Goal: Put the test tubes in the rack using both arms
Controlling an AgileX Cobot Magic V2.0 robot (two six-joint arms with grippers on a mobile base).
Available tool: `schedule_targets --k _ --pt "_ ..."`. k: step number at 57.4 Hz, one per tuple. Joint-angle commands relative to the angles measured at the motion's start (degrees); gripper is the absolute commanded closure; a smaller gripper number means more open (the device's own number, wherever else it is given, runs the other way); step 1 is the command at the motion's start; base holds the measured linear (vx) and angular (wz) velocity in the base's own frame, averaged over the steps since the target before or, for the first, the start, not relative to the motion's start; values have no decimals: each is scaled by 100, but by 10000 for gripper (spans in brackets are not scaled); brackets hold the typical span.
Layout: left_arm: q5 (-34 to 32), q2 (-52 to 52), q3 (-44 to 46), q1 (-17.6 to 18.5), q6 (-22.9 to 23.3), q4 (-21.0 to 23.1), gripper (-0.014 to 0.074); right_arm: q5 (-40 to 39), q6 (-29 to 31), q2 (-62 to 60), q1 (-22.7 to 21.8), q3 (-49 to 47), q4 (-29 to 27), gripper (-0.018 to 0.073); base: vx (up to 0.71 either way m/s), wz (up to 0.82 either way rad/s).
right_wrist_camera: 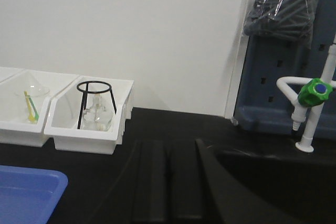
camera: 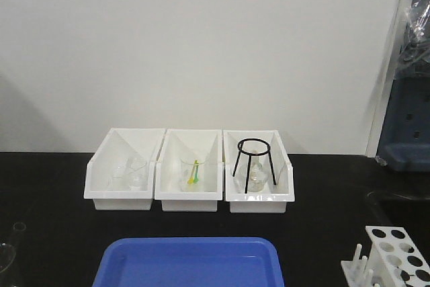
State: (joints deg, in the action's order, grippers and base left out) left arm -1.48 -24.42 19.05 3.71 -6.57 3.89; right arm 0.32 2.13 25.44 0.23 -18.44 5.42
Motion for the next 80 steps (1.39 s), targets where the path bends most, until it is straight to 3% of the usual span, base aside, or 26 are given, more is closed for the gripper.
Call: schedule_targets --k 1,17,26,36,43,48,57,64,71,76,80 --pt "-662 -274 187 5 50 17 468 -594 0 293 -25 -196 36 459 0 0" --pt "-703 -619 187 5 -247 30 192 -642 0 563 -25 -189 -39 181 0 0" --pt "-580 -640 187 5 -328 19 146 -640 -5 570 -25 -189 -110 118 0 0" --pt "-385 -1166 194 5 -1247 15 143 -633 -5 570 -25 -189 -110 117 0 0" --pt "-751 -1807 194 11 -2241 15 130 -633 -5 570 -25 -189 -110 117 0 0" --pt "-1235 -2388 194 11 -2589 27 122 -633 -5 570 -25 -189 -110 117 0 0" --pt "-2325 -3333 194 11 -2551 27 122 -633 -5 570 -25 -189 -110 117 0 0" --pt "-2818 -4014 212 11 -2317 27 122 -628 -5 570 -25 -189 -110 117 0 0" --pt "-3715 -4544 212 11 -2089 4 122 -628 -5 570 -25 -189 -110 117 0 0" --pt "-3813 -4865 339 11 -1937 -183 122 -620 -5 570 -25 -189 -110 117 0 0" --pt "-3891 -5124 485 22 -1820 -593 122 -609 -5 570 -25 -189 -110 117 0 0"
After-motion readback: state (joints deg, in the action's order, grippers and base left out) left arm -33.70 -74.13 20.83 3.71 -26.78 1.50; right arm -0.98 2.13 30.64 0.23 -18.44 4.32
